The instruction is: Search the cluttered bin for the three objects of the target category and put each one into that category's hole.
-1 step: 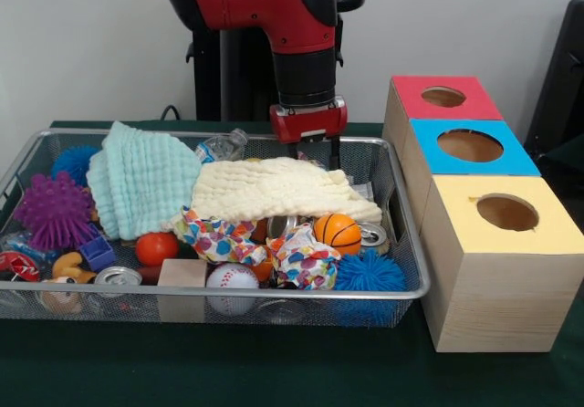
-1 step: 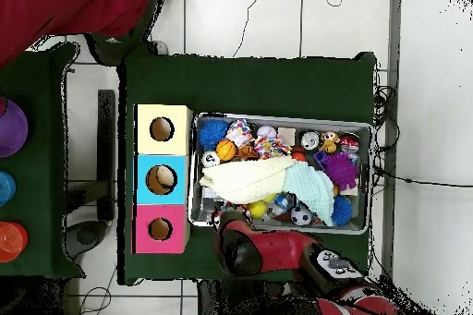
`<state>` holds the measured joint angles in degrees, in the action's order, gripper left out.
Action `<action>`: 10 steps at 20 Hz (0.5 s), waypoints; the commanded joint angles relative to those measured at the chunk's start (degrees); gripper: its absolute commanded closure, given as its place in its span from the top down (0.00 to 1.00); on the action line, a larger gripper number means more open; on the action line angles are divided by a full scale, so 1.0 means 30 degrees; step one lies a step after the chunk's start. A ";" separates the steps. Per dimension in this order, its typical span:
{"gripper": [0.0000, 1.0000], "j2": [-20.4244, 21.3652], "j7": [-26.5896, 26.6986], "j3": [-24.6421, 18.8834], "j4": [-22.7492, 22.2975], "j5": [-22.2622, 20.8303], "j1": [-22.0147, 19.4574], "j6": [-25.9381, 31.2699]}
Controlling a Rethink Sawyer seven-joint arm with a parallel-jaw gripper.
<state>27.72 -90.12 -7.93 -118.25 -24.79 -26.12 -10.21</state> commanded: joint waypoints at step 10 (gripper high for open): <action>1.00 -0.0897 -0.2771 -0.0672 0.2350 0.0042 0.0393 -0.0967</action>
<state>27.57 -90.12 -7.90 -118.22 -24.79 -25.43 -10.16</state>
